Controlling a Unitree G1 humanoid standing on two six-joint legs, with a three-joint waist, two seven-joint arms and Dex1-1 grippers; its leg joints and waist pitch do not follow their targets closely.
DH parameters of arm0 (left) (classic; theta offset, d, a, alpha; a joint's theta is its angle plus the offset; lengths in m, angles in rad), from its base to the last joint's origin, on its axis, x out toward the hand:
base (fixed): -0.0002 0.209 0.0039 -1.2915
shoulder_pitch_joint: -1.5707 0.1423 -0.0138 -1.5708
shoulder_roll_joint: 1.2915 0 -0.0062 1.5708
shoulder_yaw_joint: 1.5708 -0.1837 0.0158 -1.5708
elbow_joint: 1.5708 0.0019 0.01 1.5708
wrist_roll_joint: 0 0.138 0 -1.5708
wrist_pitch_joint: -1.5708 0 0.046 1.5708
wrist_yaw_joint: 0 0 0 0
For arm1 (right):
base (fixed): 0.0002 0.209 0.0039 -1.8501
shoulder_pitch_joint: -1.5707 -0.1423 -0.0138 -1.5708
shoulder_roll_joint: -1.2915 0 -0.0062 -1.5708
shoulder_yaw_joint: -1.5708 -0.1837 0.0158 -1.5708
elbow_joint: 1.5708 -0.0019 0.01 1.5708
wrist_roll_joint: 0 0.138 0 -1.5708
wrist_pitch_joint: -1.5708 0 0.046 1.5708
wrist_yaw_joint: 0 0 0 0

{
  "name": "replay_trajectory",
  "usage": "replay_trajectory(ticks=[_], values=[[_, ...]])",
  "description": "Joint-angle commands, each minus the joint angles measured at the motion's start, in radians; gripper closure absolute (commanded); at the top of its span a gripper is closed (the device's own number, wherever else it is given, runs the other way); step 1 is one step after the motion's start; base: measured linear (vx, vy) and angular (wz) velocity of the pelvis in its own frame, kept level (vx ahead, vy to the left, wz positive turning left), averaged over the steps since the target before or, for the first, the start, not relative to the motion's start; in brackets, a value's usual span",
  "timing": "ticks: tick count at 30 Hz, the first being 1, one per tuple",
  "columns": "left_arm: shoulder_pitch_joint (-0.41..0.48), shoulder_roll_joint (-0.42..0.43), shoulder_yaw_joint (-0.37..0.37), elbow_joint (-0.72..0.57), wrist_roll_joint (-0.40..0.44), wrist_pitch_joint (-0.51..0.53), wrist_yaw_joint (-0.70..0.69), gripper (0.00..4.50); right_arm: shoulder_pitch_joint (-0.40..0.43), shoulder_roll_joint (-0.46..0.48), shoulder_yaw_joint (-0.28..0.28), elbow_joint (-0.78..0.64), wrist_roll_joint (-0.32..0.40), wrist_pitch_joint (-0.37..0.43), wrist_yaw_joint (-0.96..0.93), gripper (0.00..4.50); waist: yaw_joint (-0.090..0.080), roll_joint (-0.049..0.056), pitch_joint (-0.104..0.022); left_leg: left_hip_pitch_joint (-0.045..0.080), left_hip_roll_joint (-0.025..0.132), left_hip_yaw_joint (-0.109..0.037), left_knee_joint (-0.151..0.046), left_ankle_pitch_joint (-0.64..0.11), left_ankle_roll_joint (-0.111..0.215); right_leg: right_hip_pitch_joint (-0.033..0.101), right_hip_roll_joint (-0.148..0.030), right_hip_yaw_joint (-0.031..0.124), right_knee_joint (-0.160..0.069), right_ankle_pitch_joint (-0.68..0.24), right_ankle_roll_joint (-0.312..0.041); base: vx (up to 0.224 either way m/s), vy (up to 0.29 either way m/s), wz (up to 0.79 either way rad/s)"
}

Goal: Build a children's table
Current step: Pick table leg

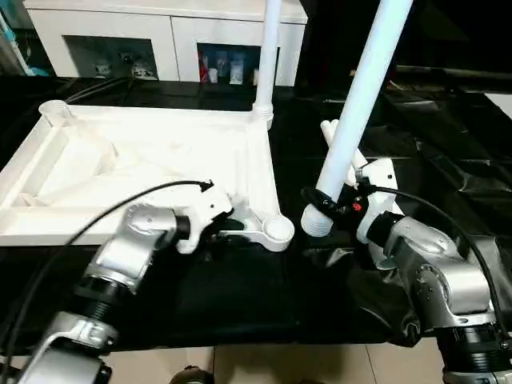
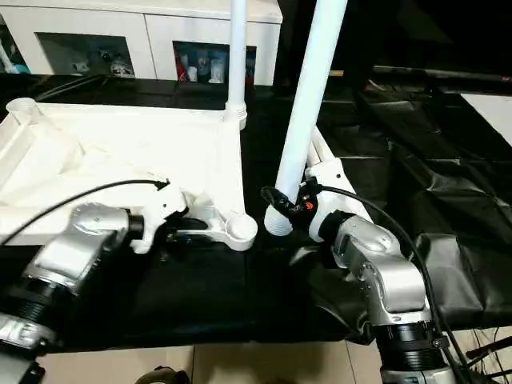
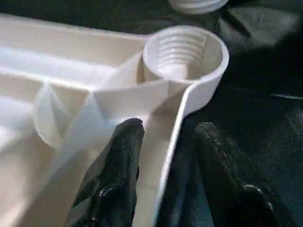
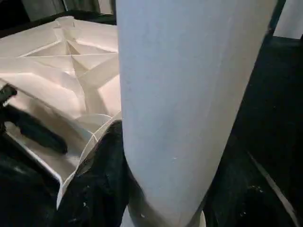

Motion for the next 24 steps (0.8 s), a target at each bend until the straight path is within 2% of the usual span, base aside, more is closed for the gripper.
replay_trajectory(ticks=[1, 2, 5, 9, 11, 16, 18, 21, 24], values=[[-0.028, 0.009, -0.010, 0.013, -0.003, -0.048, -0.019, 2.55, -0.005, -0.015, -0.002, -0.007, 0.007, -0.016, 0.011, 2.67, 0.002, -0.003, -0.076, 0.034, 0.081, -0.043, -0.070, -0.126, 0.027, 0.035, -0.107, 0.063, -0.071, -0.082, -0.217, 0.000, 0.000, 0.00], [-0.042, 0.014, -0.015, 0.032, -0.004, -0.069, -0.033, 2.55, -0.005, -0.017, -0.003, -0.007, 0.007, -0.016, 0.015, 2.67, 0.002, 0.000, -0.077, 0.034, 0.080, -0.043, -0.069, -0.122, 0.028, 0.035, -0.106, 0.063, -0.069, -0.074, -0.219, 0.000, 0.000, 0.00], [-0.069, 0.025, -0.030, 0.071, -0.008, -0.114, -0.082, 2.55, -0.005, -0.021, -0.005, -0.007, 0.007, -0.015, 0.021, 2.67, 0.001, -0.003, -0.079, 0.034, 0.080, -0.042, -0.068, -0.112, 0.030, 0.036, -0.106, 0.063, -0.067, -0.054, -0.225, 0.000, 0.000, 0.00], [-0.090, 0.045, -0.054, 0.115, -0.006, -0.132, -0.151, 2.55, -0.004, -0.024, -0.005, -0.011, 0.005, -0.014, 0.027, 2.67, 0.001, 0.002, -0.082, 0.036, 0.081, -0.042, -0.067, -0.102, 0.030, 0.036, -0.105, 0.062, -0.061, -0.021, -0.236, 0.000, 0.000, 0.00], [-0.094, 0.053, -0.063, 0.132, -0.009, -0.137, -0.186, 2.55, -0.002, -0.025, -0.006, -0.014, 0.004, -0.014, 0.028, 2.67, 0.000, 0.001, -0.081, 0.036, 0.081, -0.041, -0.067, -0.106, 0.031, 0.036, -0.106, 0.062, -0.061, -0.019, -0.244, 0.000, 0.000, 0.00], [-0.105, 0.063, -0.074, 0.164, 0.004, -0.163, -0.194, 2.55, -0.001, -0.030, -0.007, -0.016, 0.002, -0.013, 0.029, 2.67, 0.000, 0.003, -0.081, 0.038, 0.082, -0.042, -0.068, -0.126, 0.019, 0.036, -0.106, 0.062, -0.062, -0.040, -0.245, 0.000, 0.000, 0.00], [-0.123, 0.071, -0.084, 0.210, 0.034, -0.212, -0.171, 2.55, -0.001, -0.031, -0.008, -0.017, 0.001, -0.013, 0.031, 2.67, 0.001, 0.002, -0.081, 0.036, 0.080, -0.041, -0.066, -0.119, 0.025, 0.037, -0.106, 0.063, -0.062, -0.025, -0.247, 0.000, 0.000, 0.00], [-0.132, 0.075, -0.088, 0.229, 0.043, -0.230, -0.168, 2.55, -0.001, -0.032, -0.008, -0.017, 0.001, -0.013, 0.032, 2.67, 0.001, 0.001, -0.083, 0.036, 0.081, -0.042, -0.066, -0.112, 0.029, 0.038, -0.109, 0.063, -0.061, -0.015, -0.248, 0.000, 0.000, 0.00], [-0.157, 0.086, -0.094, 0.266, 0.052, -0.268, -0.180, 2.91, -0.001, -0.033, -0.004, -0.017, 0.000, -0.013, 0.034, 2.67, 0.002, 0.002, -0.083, 0.037, 0.081, -0.042, -0.066, -0.112, 0.030, 0.038, -0.108, 0.062, -0.060, -0.019, -0.249, 0.000, 0.000, 0.00]])
